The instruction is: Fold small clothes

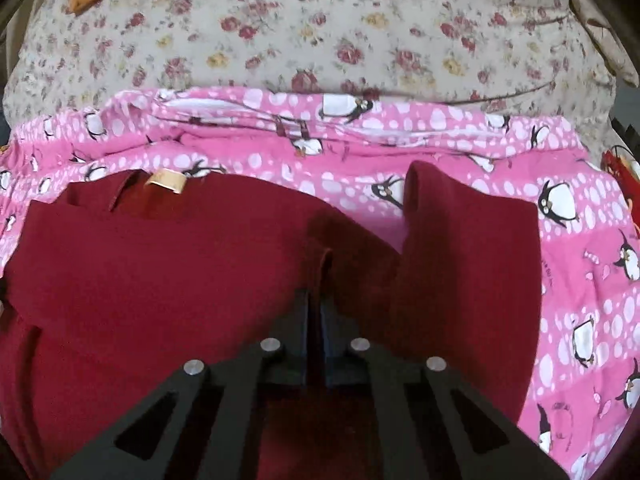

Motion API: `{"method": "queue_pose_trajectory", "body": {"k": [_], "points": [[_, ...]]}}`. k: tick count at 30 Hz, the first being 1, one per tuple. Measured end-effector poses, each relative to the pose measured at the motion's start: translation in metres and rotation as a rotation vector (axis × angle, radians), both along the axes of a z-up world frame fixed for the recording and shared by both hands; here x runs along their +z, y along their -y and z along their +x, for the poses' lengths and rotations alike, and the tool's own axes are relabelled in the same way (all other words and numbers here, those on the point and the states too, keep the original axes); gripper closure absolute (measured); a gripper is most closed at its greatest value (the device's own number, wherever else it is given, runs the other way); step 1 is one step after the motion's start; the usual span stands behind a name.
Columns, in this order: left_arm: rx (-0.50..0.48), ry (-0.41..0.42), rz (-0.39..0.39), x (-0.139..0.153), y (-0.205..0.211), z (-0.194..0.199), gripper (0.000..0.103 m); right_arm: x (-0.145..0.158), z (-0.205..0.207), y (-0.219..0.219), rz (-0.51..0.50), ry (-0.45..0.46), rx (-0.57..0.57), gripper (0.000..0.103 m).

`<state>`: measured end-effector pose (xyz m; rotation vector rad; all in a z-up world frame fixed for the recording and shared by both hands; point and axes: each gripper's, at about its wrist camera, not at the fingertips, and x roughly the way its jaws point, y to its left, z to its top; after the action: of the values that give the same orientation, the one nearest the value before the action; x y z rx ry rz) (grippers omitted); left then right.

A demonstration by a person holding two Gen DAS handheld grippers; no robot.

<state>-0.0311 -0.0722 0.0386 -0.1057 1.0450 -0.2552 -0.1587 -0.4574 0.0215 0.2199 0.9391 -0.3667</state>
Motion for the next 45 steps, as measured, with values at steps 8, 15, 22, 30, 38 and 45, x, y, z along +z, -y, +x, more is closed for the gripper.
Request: {"method": "queue_pose_trajectory", "body": {"k": [8, 15, 22, 30, 38, 45], "points": [[-0.112, 0.028, 0.046, 0.002, 0.028, 0.028, 0.057, -0.002, -0.006, 0.014, 0.121, 0.013, -0.014, 0.097], [-0.14, 0.018, 0.073, -0.008, 0.04, 0.052, 0.057, -0.002, -0.002, 0.012, 0.22, 0.058, 0.033, 0.055], [-0.14, -0.006, 0.077, -0.014, 0.042, 0.057, 0.103, 0.004, 0.006, -0.003, 0.016, 0.034, 0.066, 0.098], [-0.075, 0.02, 0.176, -0.024, 0.038, 0.06, 0.103, -0.01, 0.005, 0.02, 0.053, 0.03, -0.004, 0.098], [-0.057, -0.01, 0.101, -0.012, 0.025, 0.05, 0.1, 0.013, -0.025, 0.024, 0.164, 0.114, -0.018, 0.067], [-0.073, 0.033, -0.052, 0.017, 0.019, 0.027, 0.088, 0.024, -0.037, 0.0, 0.172, 0.132, 0.054, 0.062]]}}
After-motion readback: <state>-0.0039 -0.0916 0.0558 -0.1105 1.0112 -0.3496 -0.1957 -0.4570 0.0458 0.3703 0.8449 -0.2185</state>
